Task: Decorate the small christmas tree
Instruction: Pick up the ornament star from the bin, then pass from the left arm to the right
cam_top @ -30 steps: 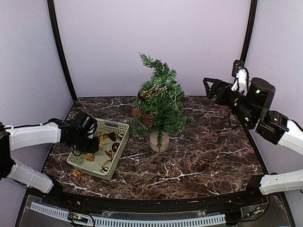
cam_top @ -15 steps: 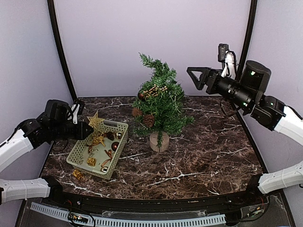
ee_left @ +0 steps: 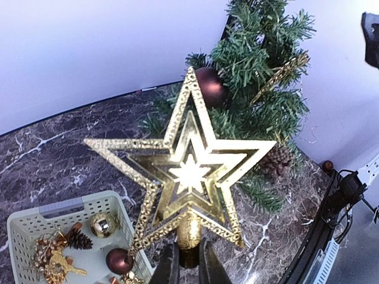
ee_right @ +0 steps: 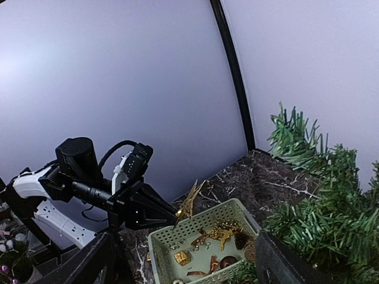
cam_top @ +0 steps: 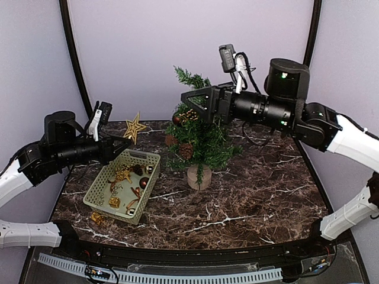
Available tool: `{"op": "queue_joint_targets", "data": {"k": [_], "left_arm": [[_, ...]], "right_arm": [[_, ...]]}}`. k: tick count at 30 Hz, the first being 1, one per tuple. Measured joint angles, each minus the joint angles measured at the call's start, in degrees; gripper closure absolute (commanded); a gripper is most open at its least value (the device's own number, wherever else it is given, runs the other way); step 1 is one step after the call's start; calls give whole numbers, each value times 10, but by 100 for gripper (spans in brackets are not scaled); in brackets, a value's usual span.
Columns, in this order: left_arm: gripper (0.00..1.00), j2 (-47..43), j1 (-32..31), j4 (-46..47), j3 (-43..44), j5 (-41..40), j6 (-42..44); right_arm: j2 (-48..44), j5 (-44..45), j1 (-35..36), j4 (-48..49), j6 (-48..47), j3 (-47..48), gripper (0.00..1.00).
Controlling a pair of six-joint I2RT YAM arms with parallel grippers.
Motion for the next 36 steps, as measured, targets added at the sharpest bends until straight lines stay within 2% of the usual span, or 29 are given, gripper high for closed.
{"op": "queue_joint_targets", "data": {"k": [6,17,27,31,36], "left_arm": [[94,2,-29,35,10,-2,6],[94,25,-48,101,30,11,17],[94,27,-53,120,30,14,20],[94,28,-53,124,30,14,20],[94,28,-54,124,30,13,22]], "right_arm": [[79,11,14,-19,59,49,16],[203,55,46,-100,127,200,27],[259,82,46,-134,158,268,50],[275,86,48,-137,160,280,62],[298,90,50,-137,156,302,70]]}}
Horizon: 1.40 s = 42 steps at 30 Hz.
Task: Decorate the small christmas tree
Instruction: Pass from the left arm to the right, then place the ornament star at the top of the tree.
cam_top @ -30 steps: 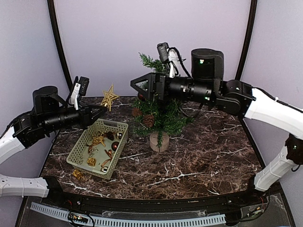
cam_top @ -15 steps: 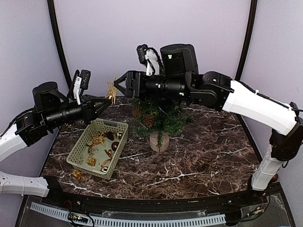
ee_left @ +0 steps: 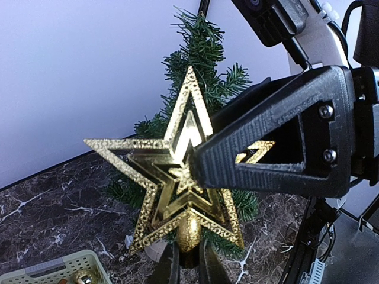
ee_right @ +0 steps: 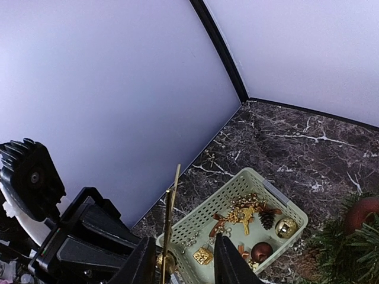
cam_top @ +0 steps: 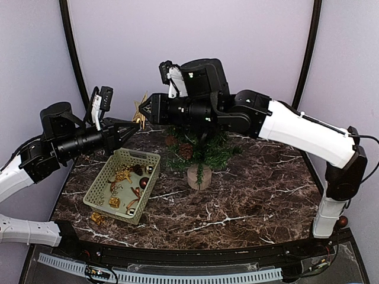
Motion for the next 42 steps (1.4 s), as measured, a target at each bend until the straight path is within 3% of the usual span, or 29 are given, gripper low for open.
{"op": "queue_joint_targets", "data": {"k": [11,15,17,19,21,25,31,36,42], "left_arm": [[90,9,0,0,0,0,2],[77,17,0,-2,0,-1,3],[66,20,0,-2,0,0,4],[46,20,0,-1,0,0,6],[36,18,0,-2,0,-2,9],[25,4,-1,-19,0,-14,9],[25,-4,-2,-65,23,-33,-8],[27,97,-2,-86,133,-25,-23],[27,230,2,-82,248,11,-27]], "right_arm": [[2,10,4,30,-5,-12,96],[-4,12,5,53,-4,-37,100],[-9,14,5,61,-6,-49,100],[-16,14,6,69,-8,-61,100],[-33,15,6,80,-12,-83,100],[-86,14,7,99,-34,-134,100],[-204,50,12,103,-96,-175,100],[-279,134,13,99,-161,-170,100],[-275,182,-16,89,-224,-146,100]]}}
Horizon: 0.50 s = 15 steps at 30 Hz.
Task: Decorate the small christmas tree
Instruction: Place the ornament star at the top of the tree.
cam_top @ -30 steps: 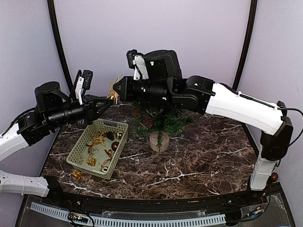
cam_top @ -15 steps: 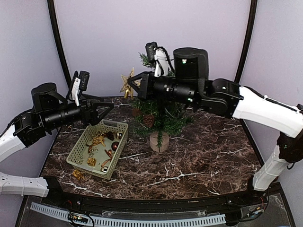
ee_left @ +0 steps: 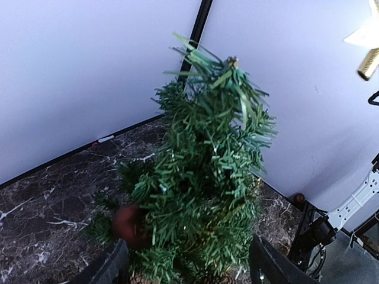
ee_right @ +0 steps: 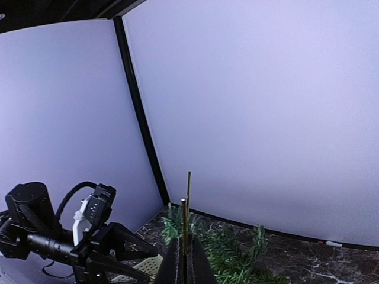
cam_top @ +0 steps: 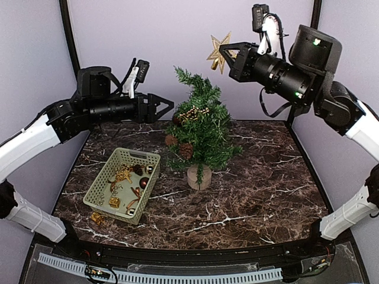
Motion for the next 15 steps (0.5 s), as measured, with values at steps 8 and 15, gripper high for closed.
{"op": "queue_joint_targets", "data": {"k": [8,15], "left_arm": [[26,64,35,67,39,57,-31],[25,78,55,146,39,120,-40]], "right_arm": [[60,-41,-73,-20,-36,19,100],[97,-85,-81,-32,-73,69,100]]}}
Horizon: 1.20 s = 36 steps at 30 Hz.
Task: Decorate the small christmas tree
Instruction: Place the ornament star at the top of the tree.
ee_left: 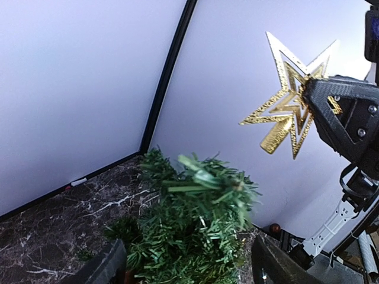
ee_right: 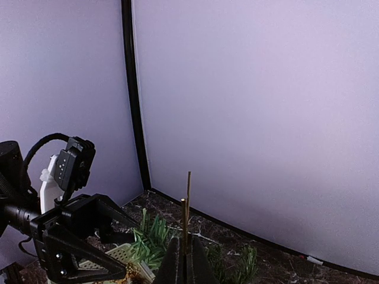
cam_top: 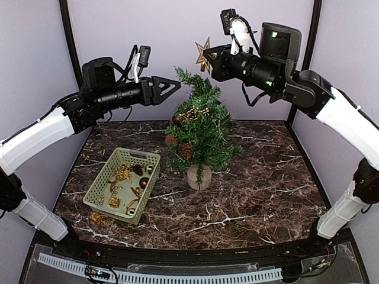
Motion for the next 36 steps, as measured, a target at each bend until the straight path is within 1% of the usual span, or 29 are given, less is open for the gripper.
{"op": "queue_joint_targets", "data": {"k": [5,11,19,27,29,31,32,35,36], "left_arm": [[25,4,-1,21,2,21,19],[24,16,-1,31,2,28,44],[23,41,-1,56,18,43,62],[23,71,-1,73,57,52,76],[26,79,-1,76,68,52,79],[32,86,-1,82,75,52,83],[36,88,-1,84,76,52,83],[46,94,-1,91,76,52,85],[52,95,-1,92,76,52,87]], "right_arm": [[28,-6,-1,-17,-24,46,100],[74,-6,-1,-52,-48,106,100],[114,1,-1,-96,-72,146,100],[116,24,-1,-117,-86,163,100],[116,28,-1,-119,-88,164,100],[116,32,-1,-120,-89,166,100],[116,33,-1,-120,-89,166,100],[116,35,-1,-121,-90,166,100],[116,36,-1,-121,-90,166,100]]}}
